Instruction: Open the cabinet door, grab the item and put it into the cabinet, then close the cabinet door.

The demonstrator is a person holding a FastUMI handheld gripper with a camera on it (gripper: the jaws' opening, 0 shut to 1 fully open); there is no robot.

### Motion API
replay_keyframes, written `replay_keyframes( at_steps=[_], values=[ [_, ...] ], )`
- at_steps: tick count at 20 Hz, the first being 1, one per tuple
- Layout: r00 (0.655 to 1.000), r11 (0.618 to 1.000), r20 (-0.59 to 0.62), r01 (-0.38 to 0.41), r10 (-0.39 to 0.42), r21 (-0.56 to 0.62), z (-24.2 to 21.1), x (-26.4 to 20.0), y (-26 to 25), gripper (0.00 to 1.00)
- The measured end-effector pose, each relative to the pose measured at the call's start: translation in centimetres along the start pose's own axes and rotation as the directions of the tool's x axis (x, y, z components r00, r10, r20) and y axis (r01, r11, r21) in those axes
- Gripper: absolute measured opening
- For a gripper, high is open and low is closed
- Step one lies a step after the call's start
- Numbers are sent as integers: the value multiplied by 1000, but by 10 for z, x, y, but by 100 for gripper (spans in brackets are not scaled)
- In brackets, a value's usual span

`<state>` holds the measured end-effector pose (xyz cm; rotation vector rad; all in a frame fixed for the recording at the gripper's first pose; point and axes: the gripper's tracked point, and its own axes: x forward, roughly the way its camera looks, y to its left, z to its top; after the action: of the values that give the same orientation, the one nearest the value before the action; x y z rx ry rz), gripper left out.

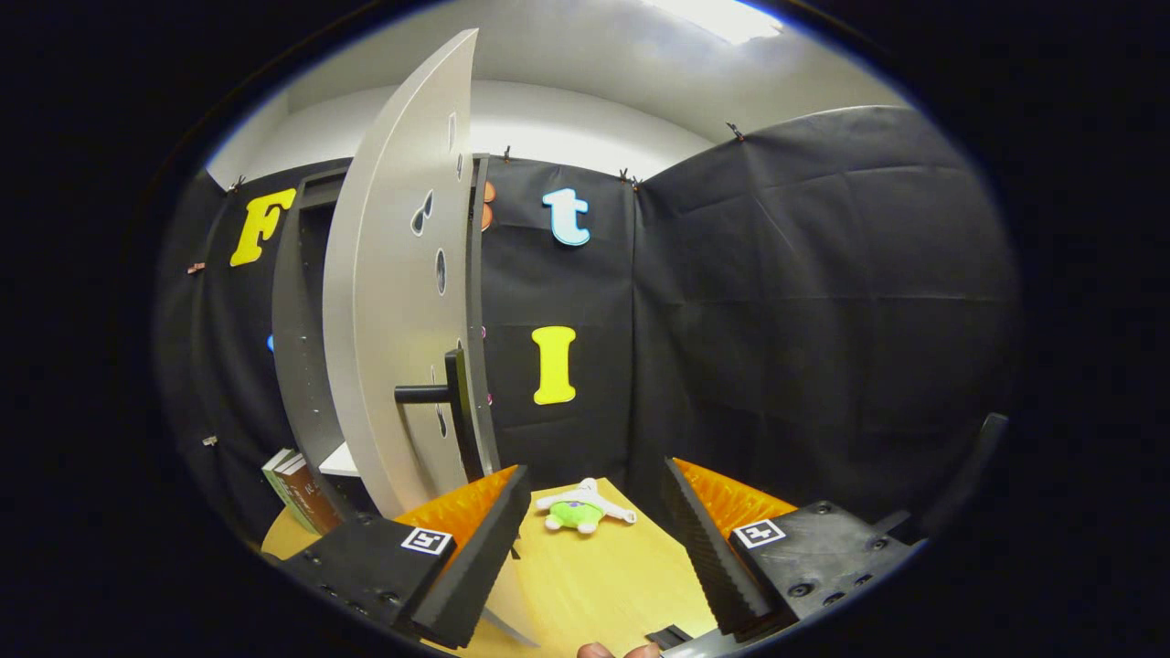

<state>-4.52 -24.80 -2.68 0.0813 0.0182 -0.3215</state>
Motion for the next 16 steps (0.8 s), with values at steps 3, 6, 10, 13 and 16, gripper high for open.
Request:
replay_keyframes(
  at_steps=[3,6,10,13,16],
  values=[
    [1000,1000,-5,-23,23,0,-1,-7,16,96],
    [998,998,-7,-58,58,9,2,-12,36,96],
    [993,993,-15,-119,120,15,0,-18,70,96],
    [983,983,-25,-180,181,26,-2,-21,103,96],
    [970,970,-37,-240,241,38,-6,-19,140,96]
  ],
)
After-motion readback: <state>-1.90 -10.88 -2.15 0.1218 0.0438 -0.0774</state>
